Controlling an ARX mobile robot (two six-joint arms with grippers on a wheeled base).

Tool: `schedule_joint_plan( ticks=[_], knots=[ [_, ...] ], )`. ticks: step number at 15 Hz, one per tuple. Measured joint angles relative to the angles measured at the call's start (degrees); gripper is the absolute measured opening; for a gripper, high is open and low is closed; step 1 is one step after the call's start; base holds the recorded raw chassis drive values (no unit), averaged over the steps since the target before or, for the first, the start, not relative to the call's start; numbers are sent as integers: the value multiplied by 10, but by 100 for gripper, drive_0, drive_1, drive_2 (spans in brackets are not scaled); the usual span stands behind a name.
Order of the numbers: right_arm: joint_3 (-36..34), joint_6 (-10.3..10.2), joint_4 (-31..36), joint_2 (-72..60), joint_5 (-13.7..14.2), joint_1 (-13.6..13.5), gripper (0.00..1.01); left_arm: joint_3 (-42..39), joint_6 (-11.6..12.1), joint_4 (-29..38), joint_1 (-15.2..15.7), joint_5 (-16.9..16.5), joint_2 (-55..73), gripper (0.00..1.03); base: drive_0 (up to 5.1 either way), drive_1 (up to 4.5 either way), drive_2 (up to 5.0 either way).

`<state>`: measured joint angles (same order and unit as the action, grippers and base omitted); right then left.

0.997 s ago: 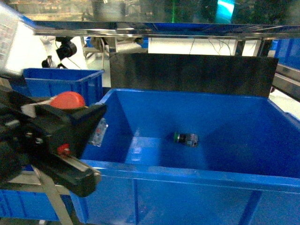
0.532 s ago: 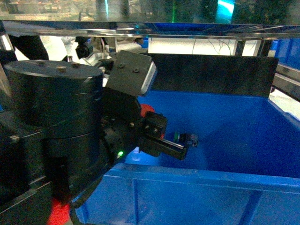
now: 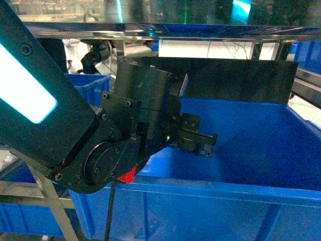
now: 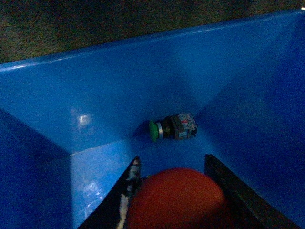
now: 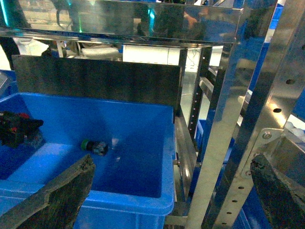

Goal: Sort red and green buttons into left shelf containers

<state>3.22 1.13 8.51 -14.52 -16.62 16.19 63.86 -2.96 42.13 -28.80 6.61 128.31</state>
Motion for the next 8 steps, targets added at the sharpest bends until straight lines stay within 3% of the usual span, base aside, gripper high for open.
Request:
schedule_joint_plan(
  ticks=[2, 3, 5, 8],
  knots=[
    [0, 0, 0, 0, 0, 0, 98, 4, -1, 5, -2, -3, 0, 62, 0, 0, 0],
    [0, 0, 0, 0, 0, 0, 98, -2, -1, 21, -3, -4, 0, 80, 0, 0, 0],
    [0, 0, 0, 0, 0, 0, 98, -55, -12, 54, -3, -7, -29, 99, 0, 0, 0],
    [0, 0, 0, 0, 0, 0, 98, -148, -10, 128, -8, 9, -89, 98, 0, 0, 0]
  ],
)
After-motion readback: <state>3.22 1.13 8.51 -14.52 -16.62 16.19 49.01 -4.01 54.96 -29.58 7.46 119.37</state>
